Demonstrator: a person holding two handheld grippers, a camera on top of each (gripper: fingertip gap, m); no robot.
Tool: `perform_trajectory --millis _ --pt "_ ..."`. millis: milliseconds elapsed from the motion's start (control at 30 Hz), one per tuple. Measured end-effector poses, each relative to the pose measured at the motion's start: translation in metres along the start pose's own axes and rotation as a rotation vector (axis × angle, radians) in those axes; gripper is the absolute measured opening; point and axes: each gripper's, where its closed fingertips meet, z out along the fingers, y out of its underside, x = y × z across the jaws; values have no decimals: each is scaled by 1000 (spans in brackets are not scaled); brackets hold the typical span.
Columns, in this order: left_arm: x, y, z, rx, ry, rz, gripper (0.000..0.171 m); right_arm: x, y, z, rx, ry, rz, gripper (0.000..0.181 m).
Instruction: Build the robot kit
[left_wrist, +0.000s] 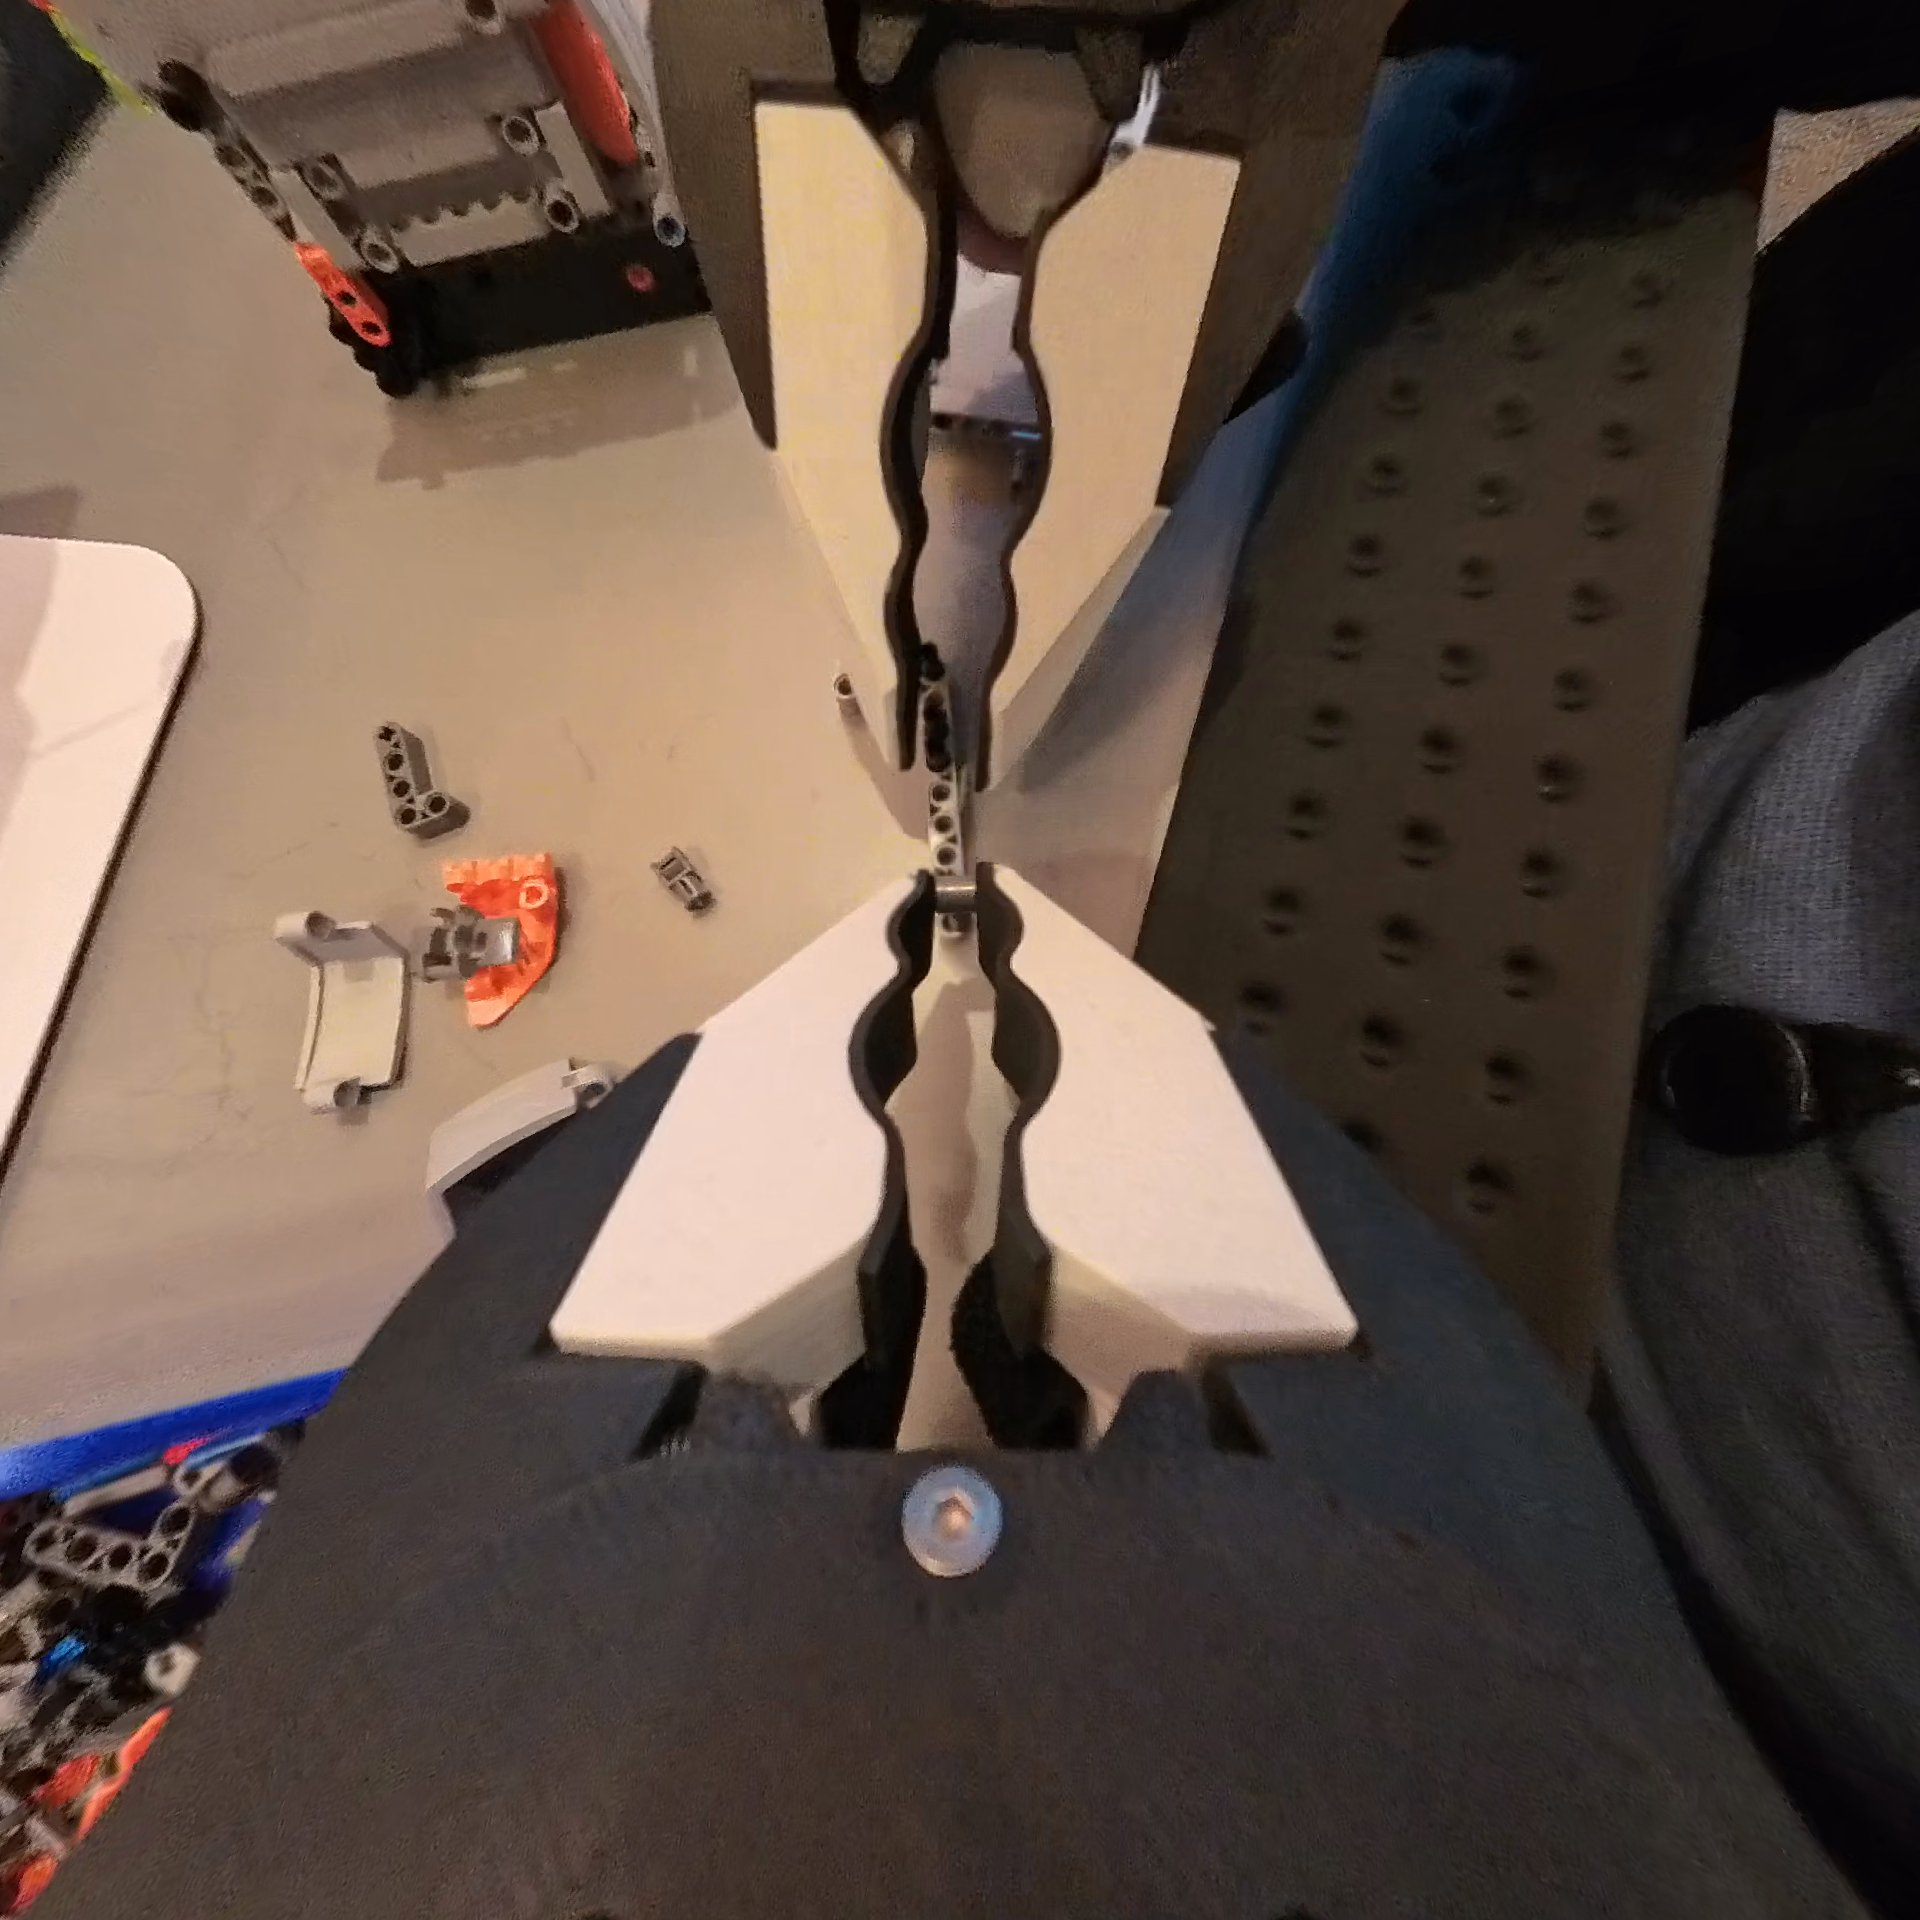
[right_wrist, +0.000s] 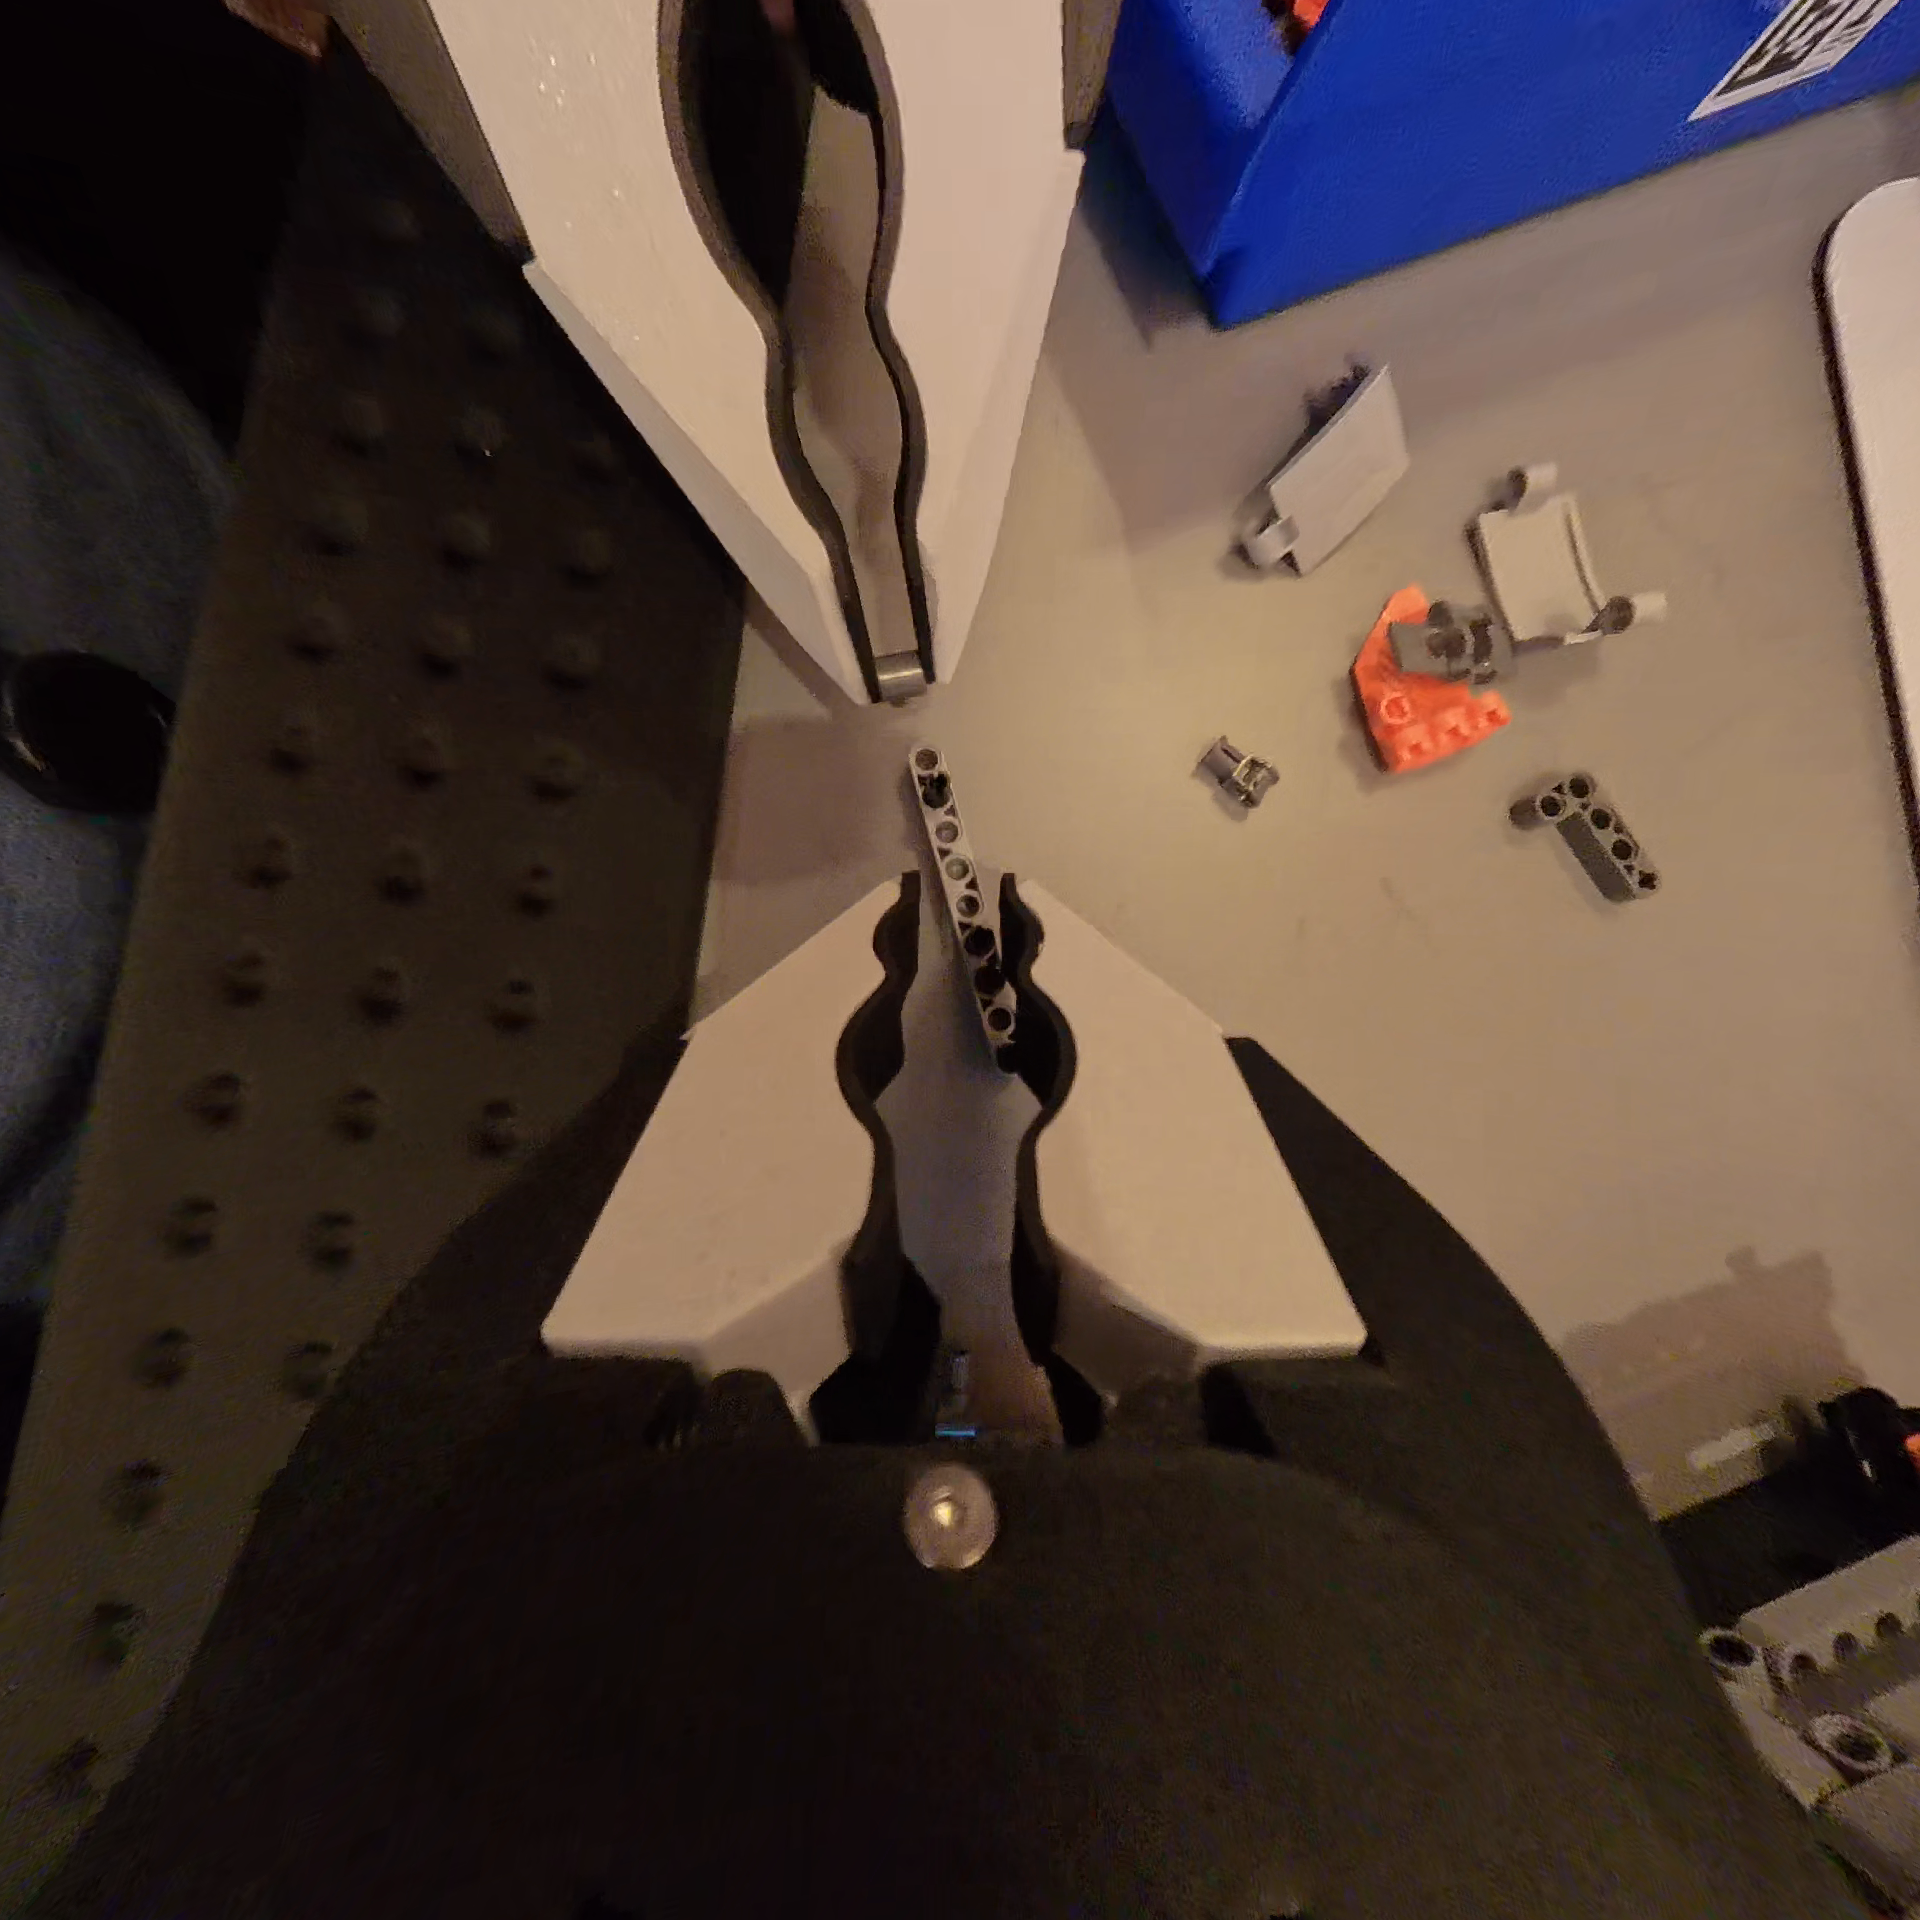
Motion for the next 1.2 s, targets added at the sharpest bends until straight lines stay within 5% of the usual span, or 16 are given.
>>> perform_trajectory --millis 333,1200 --pt "-1 16 13 -66 -9 6 5 -1 10 15 -61 10 -15 5" --pt "-7 15 15 68 43 67 5 -3 9 16 -15 -16 6 5"
